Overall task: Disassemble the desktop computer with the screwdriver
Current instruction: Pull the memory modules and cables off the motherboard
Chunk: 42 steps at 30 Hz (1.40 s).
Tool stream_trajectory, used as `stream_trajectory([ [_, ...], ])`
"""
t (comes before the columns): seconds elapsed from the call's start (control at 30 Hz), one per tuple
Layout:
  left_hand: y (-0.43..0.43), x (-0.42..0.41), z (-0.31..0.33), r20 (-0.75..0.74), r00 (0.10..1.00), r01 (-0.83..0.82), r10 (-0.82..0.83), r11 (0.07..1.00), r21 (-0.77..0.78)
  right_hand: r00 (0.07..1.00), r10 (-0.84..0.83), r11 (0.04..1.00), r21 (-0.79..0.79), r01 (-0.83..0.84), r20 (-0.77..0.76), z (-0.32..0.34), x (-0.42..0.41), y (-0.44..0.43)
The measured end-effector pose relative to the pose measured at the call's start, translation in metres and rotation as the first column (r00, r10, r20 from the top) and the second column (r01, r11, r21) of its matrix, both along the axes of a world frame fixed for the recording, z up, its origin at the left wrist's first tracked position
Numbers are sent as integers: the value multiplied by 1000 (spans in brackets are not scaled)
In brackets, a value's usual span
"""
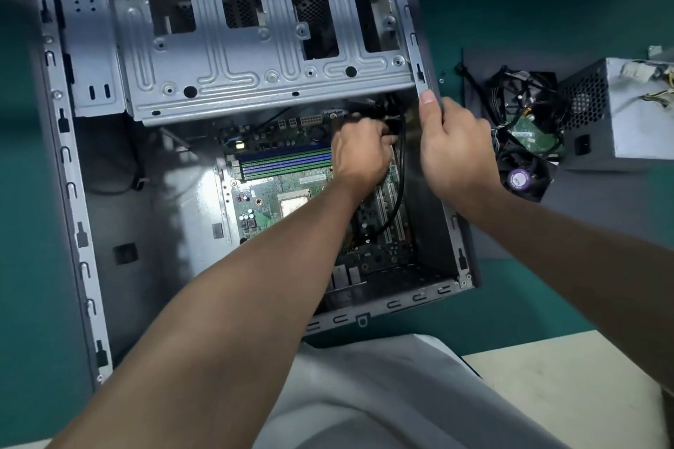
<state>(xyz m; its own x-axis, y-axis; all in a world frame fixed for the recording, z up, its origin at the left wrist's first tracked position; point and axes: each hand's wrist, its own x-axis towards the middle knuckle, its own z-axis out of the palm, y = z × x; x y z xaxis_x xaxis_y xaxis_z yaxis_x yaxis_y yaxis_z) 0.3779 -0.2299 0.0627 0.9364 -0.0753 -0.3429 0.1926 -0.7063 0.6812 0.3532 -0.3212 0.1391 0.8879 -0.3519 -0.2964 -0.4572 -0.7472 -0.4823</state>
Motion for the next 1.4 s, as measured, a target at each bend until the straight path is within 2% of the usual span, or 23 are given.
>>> stream_trajectory([
  [0.13, 5, 0, -5, 65, 995, 80, -79, 997, -1, 1000, -5, 1000, -15, 5, 12, 1, 0, 1],
  [0.23, 0, 3, -5, -11, 999, -35, 34, 998, -55, 1000, -8, 1000, -21, 8, 11, 0, 0, 1],
  [0.3, -2, 2, -6, -6, 998, -71, 70, 994, -82, 1000, -9, 1000, -29, 9, 5, -1, 0, 0],
  [0.5, 5, -7, -11, 183, 980, 91, -79, 994, -56, 1000, 3, 1000, -20, -3, 5, -1, 0, -1],
  [0.57, 3, -6, -11, 153, 988, 47, -34, 996, -77, 1000, 9, 1000, -28, -9, 6, -1, 1, -2],
  [0.67, -4, 1, -9, -7, 997, -77, 77, 991, -113, 1000, 20, 999, -39, -20, -4, -2, 0, -3],
  [0.73, -8, 4, -6, -53, 992, -117, 112, 987, -114, 1000, 17, 999, -41, -17, -9, -2, 0, -3],
  [0.8, -7, 1, -2, 11, 997, -77, 79, 993, -94, 1000, 15, 999, -42, -16, -6, -2, 0, -3],
  [0.9, 2, -10, -5, 239, 970, 61, -33, 992, -110, 1000, 20, 999, -48, -20, -7, -2, 0, -4],
  [0.97, 7, -11, -7, 281, 956, 106, -81, 992, -73, 1000, 26, 998, -49, -26, 2, -3, 0, -2],
  [1.17, 42, 0, 2, 198, 978, 58, -71, 996, 69, 998, 49, 998, -33, -48, 33, 1, -2, 0],
  [1.3, 93, -14, 4, 214, 977, -59, 3, 966, 252, 998, 45, 999, -16, -45, 32, 5, -2, 1],
  [1.4, 128, -26, 5, 234, 971, -135, 38, 900, 414, 999, 36, 999, -23, -35, 35, 6, -2, 3],
])
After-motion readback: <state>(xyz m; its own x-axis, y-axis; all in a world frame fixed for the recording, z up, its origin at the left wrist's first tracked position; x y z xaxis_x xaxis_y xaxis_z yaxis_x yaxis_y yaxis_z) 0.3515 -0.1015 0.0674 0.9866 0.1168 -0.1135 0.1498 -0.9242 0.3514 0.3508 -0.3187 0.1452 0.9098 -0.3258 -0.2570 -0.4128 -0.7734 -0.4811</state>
